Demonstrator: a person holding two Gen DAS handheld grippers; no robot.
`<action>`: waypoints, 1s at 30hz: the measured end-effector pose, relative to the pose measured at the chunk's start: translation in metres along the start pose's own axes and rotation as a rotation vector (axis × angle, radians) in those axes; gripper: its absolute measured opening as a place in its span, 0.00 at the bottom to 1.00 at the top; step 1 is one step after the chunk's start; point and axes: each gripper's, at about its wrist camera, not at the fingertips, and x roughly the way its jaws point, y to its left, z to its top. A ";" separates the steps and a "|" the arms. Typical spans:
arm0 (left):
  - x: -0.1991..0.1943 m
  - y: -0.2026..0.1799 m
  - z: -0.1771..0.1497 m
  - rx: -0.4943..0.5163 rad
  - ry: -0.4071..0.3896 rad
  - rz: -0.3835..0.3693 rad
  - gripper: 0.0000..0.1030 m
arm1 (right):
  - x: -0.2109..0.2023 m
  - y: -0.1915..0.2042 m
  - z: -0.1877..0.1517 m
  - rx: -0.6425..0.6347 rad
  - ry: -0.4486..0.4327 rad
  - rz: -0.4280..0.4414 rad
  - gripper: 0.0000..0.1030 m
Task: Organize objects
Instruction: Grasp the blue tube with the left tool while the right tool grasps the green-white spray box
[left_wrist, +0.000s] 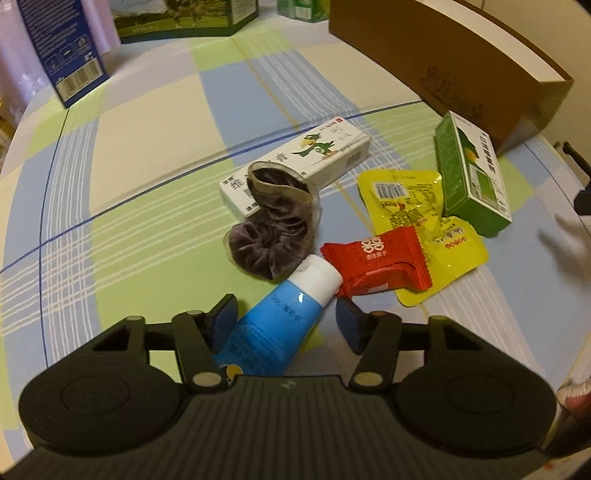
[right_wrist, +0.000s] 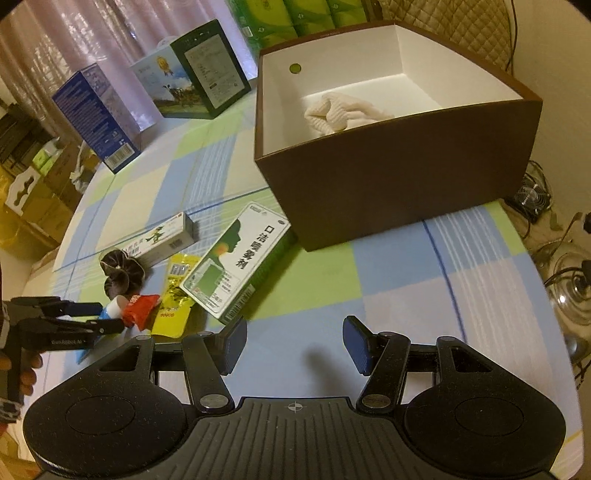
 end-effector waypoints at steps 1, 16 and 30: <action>0.000 0.000 -0.001 0.008 -0.005 -0.004 0.42 | 0.002 0.003 0.000 0.003 0.000 0.000 0.53; -0.025 0.051 -0.044 -0.228 0.012 0.051 0.33 | 0.067 0.061 0.024 0.092 0.025 -0.024 0.69; -0.030 0.082 -0.056 -0.345 0.045 0.117 0.29 | 0.098 0.078 0.029 0.001 0.062 -0.165 0.57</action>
